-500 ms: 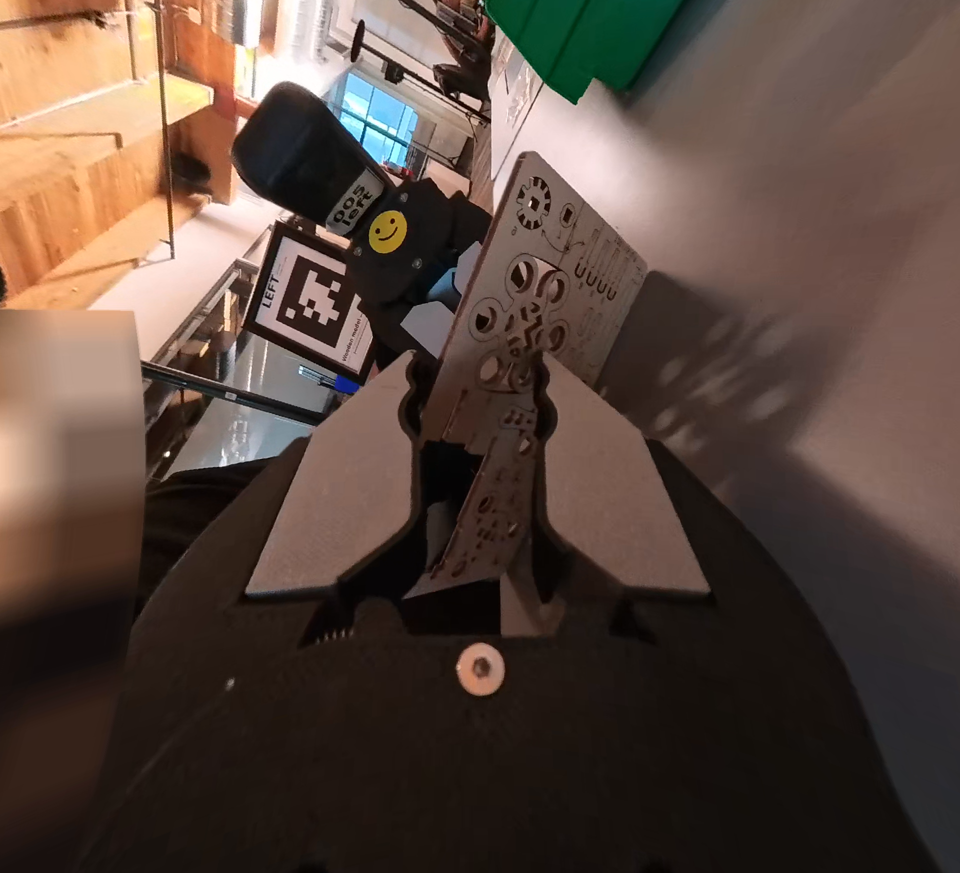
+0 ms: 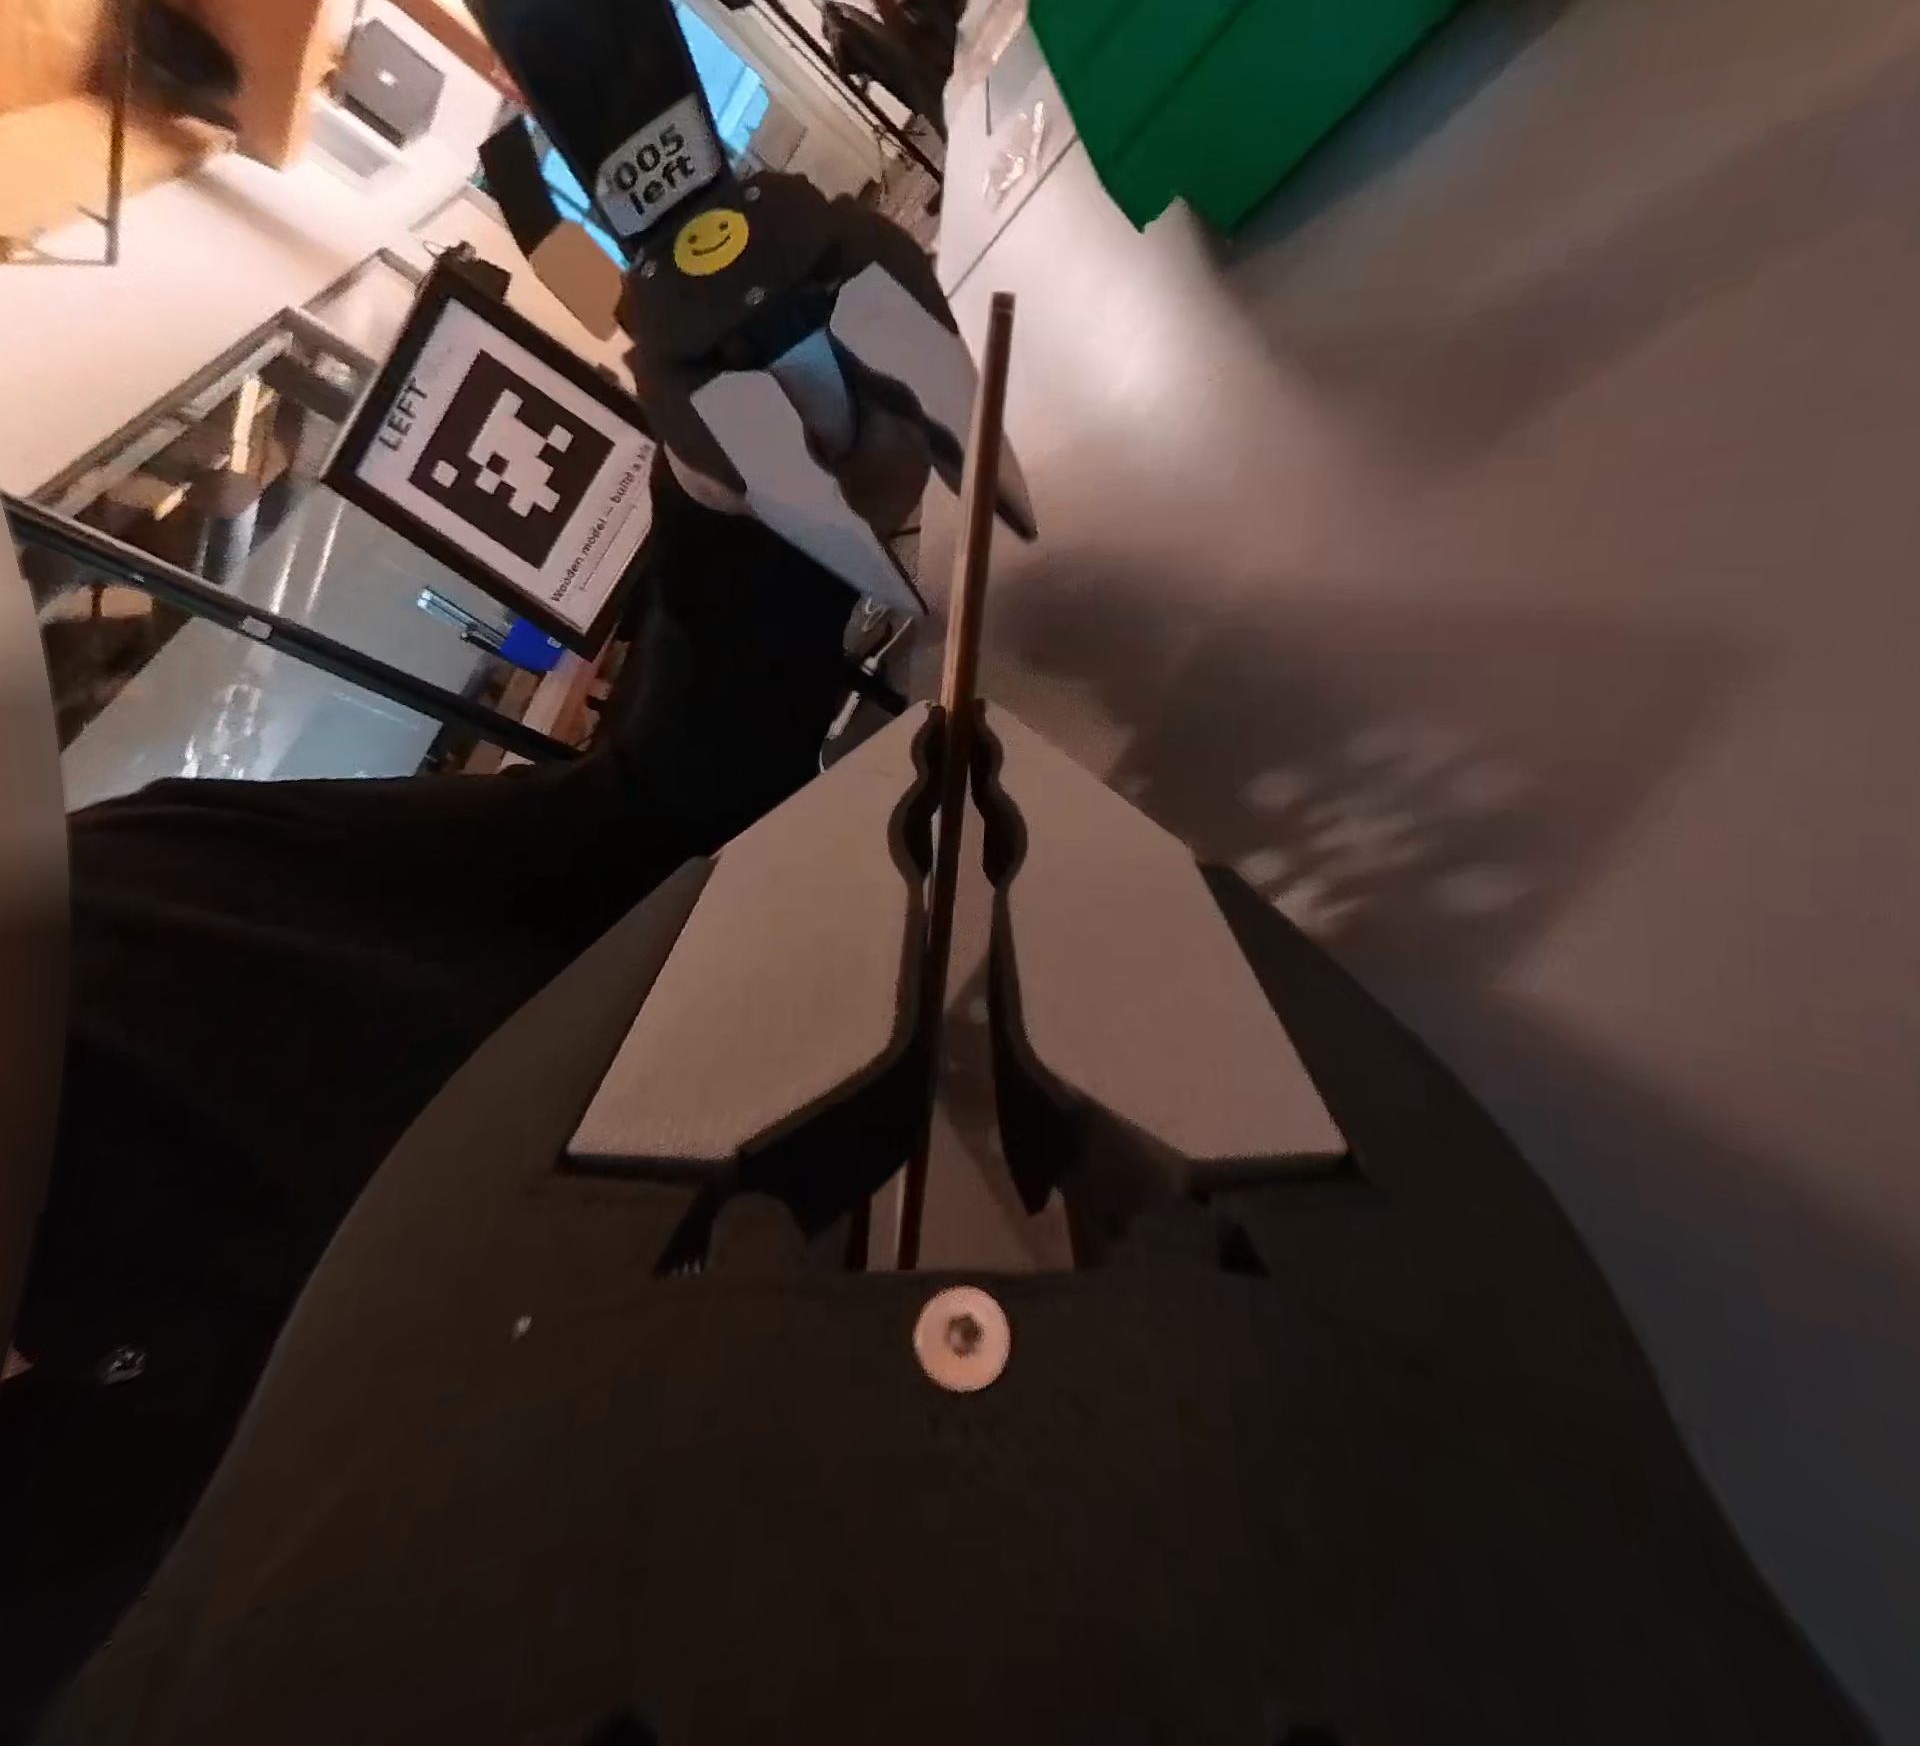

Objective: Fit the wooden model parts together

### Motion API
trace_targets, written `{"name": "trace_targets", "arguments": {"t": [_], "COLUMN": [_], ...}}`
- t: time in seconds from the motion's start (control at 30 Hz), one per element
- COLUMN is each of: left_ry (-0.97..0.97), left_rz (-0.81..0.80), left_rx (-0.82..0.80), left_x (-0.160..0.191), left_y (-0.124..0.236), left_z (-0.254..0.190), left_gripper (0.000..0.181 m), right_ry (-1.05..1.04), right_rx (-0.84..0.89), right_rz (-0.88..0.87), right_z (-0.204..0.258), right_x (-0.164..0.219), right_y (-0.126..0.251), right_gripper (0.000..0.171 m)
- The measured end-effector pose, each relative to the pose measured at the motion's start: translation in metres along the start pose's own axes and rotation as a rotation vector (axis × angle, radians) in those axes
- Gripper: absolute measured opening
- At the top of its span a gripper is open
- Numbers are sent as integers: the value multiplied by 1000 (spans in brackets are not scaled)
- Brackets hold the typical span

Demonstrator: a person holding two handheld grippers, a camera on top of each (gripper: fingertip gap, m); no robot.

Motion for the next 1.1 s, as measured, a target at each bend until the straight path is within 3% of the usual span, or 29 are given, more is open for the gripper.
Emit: {"name": "trace_targets", "arguments": {"t": [0.13,0.23,0.3,0.37,0.53,0.67,0.83,1.1], "left_ry": [20,16,-2,-27,-33,-3,16,56], "left_rz": [-73,-84,-75,-91,-117,-125,-118,-133], "left_rx": [-35,64,163,225,208,189,181,218], "left_x": [-19,-31,-37,-44,-52,-56,-61,-59], "left_y": [22,19,14,12,9,2,-1,-4], "left_z": [4,-14,-31,-45,-55,-59,-63,-61], "left_gripper": [46,50,39,3,1,1,1,6], "right_ry": [75,168,224,274,339,448,545,446], "right_rx": [-16,-24,0,29,72,115,251,119], "right_rz": [27,67,107,131,125,219,324,280], "right_z": [15,32,39,42,46,55,51,51], "right_x": [-3,-5,-5,-6,-10,-10,-17,-16], "right_y": [-1,-6,-9,-9,0,-3,-4,-2], "right_gripper": [0,0,0,0,6,26,8,1]}}
Point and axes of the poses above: each gripper's, where its closed fingertips meet, y back along the fingers, x out of its underside, z = x × y across the jaws, the point moved 2 cm from there along y, back along the fingers, and after that the axes turned 12 degrees about -x, right-handed, at the moved point
